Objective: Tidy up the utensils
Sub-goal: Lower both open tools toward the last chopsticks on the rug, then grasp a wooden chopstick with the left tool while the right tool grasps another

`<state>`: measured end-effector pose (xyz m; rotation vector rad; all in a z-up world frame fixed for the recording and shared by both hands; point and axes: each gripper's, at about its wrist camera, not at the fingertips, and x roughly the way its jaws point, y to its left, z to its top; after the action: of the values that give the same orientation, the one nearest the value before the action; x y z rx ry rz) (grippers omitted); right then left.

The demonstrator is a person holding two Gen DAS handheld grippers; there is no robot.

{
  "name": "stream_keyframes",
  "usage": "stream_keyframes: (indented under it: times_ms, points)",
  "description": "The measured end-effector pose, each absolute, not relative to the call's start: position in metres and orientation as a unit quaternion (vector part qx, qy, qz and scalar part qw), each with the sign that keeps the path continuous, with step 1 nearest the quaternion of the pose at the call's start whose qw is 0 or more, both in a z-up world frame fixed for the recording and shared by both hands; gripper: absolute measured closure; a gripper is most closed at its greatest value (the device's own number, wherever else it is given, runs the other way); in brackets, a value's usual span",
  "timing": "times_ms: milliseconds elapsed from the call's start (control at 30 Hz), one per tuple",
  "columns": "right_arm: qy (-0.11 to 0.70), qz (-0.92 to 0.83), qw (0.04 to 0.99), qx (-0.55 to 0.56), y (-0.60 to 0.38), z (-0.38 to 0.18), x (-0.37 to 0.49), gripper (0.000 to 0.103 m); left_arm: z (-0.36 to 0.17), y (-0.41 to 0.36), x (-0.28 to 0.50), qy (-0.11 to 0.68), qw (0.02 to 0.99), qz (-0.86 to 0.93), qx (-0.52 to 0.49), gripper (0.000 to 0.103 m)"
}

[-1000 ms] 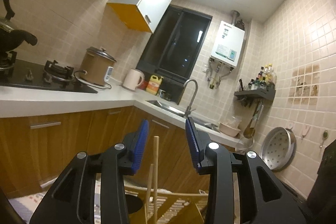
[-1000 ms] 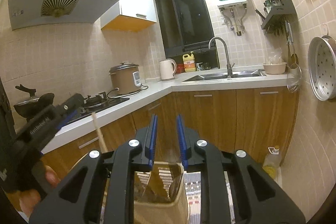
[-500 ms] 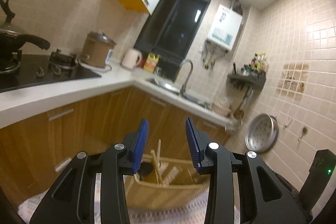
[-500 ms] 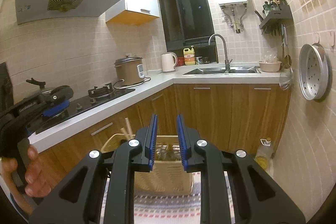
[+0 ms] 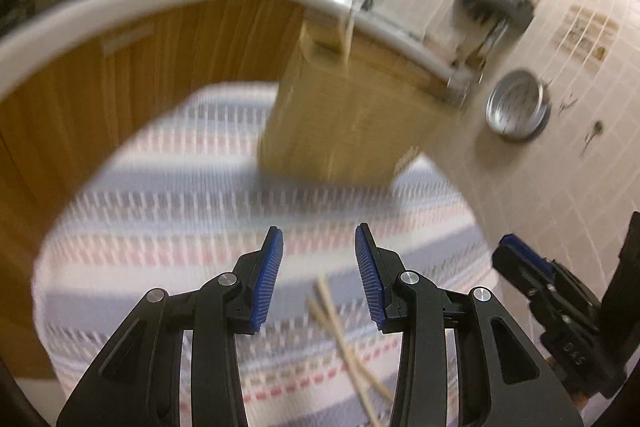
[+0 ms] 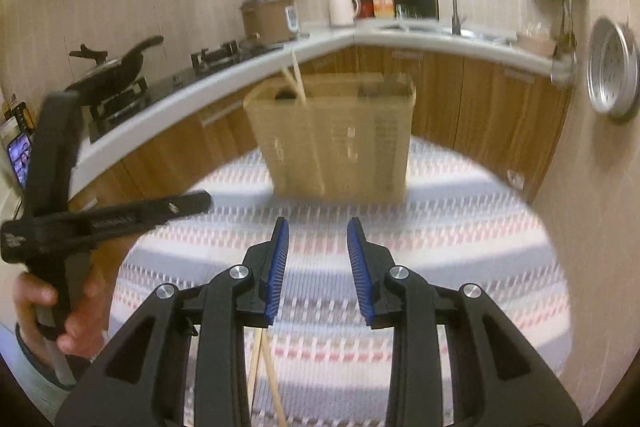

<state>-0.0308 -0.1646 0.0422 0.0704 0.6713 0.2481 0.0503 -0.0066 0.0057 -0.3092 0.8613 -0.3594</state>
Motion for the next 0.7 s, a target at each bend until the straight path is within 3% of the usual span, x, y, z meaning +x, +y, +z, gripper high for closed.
stream_keyframes:
  times_ms: [167,400,700]
  points:
    - [0.345,0.116,0.929,0.072,-0.176,-0.005,-0.043,0.075,-0.035,-0.012,0.044,0.441,0.869,-0.171,-0.145,0.067]
    - [0.372,0.103,0.917,0.101,-0.184,-0.049,-0.039,0.075,-0.044,-0.017,0.040,0.448,0.865,-0.184,-0.134,0.067]
    - [0.422,0.093,0.897,0.093,-0.181,-0.046,-0.031,0.075,-0.057,-0.016,0.051,0.490,0.820,-0.241,-0.173,0.067]
